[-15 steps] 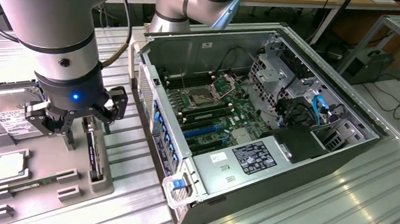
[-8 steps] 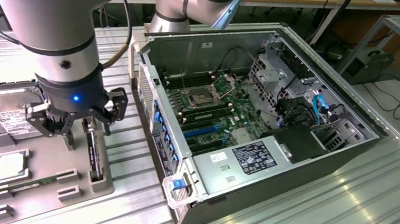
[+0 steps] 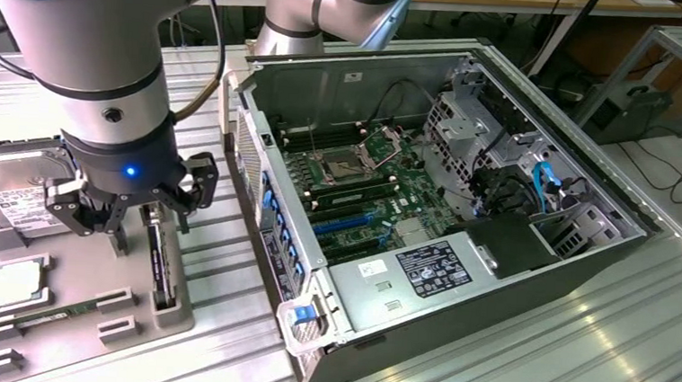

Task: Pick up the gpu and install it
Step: 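Pick up the gpu and move the gpu toward the slot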

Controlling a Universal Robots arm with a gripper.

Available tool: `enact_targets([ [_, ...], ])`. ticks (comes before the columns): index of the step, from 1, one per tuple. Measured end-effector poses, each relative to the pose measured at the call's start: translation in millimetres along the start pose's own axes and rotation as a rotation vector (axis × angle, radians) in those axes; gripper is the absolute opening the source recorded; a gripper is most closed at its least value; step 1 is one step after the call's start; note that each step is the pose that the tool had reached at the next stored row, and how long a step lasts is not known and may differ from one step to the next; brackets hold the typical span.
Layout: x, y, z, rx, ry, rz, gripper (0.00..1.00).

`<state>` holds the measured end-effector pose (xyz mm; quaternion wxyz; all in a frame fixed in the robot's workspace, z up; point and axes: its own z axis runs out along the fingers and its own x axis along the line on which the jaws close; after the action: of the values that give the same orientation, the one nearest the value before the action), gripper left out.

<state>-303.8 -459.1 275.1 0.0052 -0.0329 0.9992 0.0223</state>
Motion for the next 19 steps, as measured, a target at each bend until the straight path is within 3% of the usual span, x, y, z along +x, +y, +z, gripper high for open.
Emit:
enact_targets([
  [19,0.3,-3.0,5.6,0.0000,0.0003,-0.006,0.66],
])
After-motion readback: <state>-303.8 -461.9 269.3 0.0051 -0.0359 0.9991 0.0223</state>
